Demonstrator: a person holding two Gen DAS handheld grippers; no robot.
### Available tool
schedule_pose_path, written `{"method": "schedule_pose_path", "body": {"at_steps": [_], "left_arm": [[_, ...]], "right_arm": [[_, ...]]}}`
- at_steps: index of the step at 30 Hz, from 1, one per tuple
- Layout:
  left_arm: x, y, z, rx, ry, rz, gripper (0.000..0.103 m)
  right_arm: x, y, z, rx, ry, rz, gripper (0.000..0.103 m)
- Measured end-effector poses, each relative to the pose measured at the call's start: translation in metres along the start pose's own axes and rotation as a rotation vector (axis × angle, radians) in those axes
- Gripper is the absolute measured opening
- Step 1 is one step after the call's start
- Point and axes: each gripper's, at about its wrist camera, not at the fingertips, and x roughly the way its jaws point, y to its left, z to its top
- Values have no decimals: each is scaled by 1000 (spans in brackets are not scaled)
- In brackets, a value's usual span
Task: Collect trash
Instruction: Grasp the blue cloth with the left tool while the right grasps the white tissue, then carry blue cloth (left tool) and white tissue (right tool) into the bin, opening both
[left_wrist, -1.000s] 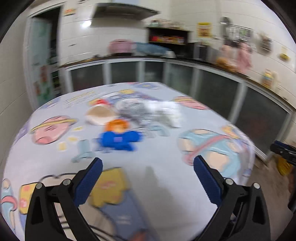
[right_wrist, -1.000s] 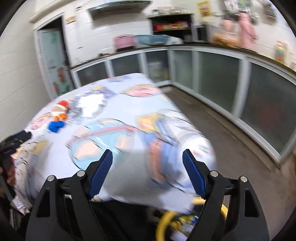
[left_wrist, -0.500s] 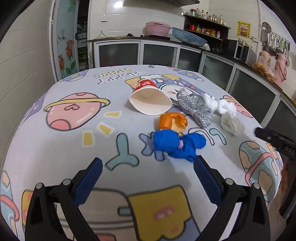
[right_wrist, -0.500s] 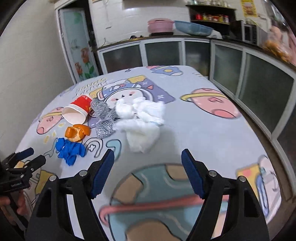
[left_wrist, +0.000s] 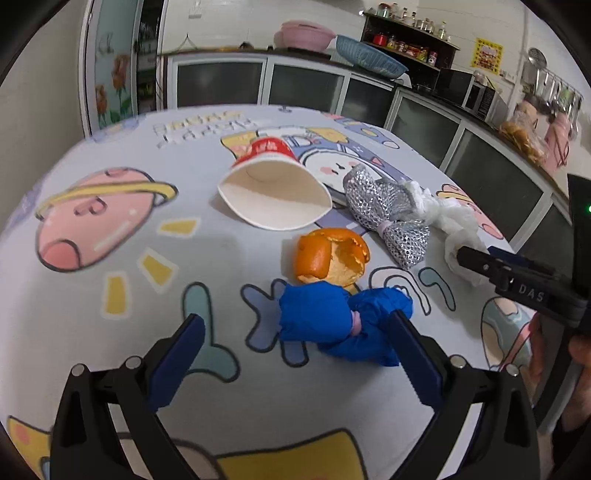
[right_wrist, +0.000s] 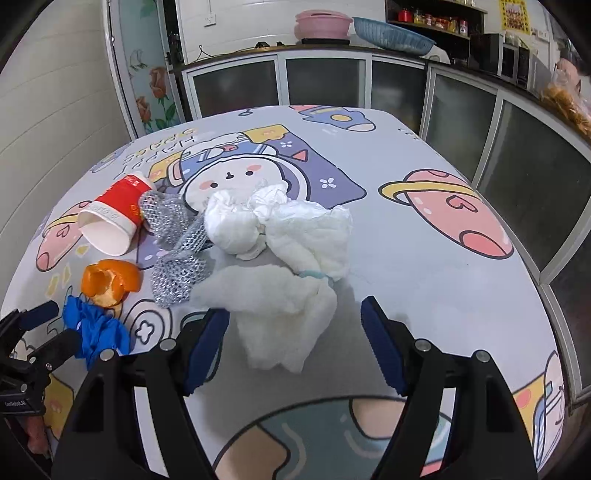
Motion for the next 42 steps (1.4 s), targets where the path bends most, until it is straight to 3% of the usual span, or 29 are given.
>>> {"method": "schedule_pose_path", "body": {"at_steps": [3,6,9,11,14,16,30,42], "left_arm": [[9,-2,5,-9,21,-29,95],[15,-7,7,2,30,-41,92],[18,-12,7,17,34,-43,75],[17,-14,7,23,27,-53,50],[19,-16,8,16,36,-76,29],[17,-15,7,18,30,-85,23],[-37,-7,-7,-1,-29,-143,19],[-93,-2,-31,45,-97,-157,19]], "right_arm": [[9,0,2,2,22,15,65],[15,3,3,-7,49,17,52],[18,4,2,-11,59,8,35],[16,2,2,-1,52,3,24],[15,-2,2,22,52,15,20],[13,-4,1,39,47,26,19],[-53,-19,-13,63,-33,54,18],[-128,-28,-49,46,-97,31,18]]}}
